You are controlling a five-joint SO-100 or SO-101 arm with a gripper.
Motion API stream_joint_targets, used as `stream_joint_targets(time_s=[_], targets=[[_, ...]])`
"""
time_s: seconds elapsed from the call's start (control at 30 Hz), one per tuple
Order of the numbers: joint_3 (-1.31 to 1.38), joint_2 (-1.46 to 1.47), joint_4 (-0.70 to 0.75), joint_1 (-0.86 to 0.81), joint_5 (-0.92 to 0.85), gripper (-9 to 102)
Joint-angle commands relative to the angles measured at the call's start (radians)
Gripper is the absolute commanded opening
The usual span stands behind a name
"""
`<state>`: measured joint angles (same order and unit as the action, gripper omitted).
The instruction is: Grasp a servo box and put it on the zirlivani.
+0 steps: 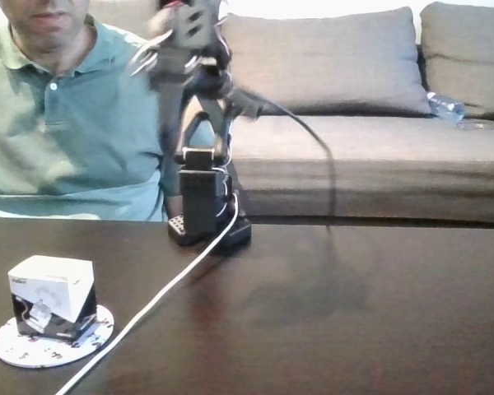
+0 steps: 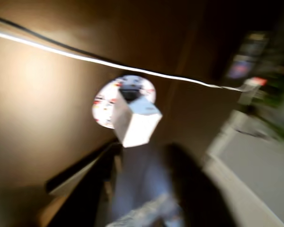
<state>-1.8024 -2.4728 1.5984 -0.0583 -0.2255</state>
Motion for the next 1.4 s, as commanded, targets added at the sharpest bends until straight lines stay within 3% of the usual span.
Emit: stream_joint_targets(time_s=[0.0, 0.2, 0.4, 0.57, 1.37], targets=[[-0.235, -0.410, -0.095, 0.020, 0.008, 1], [-0.784, -0.867, -0.310, -0.014, -0.091, 0], [-1.189, -0.844, -0.506, -0.020, -0.038, 0], [-1.207, -0.834, -0.448, -0.028, -0.003, 0], [-1.210, -0.834, -0.436, -0.029, 0.009, 0]])
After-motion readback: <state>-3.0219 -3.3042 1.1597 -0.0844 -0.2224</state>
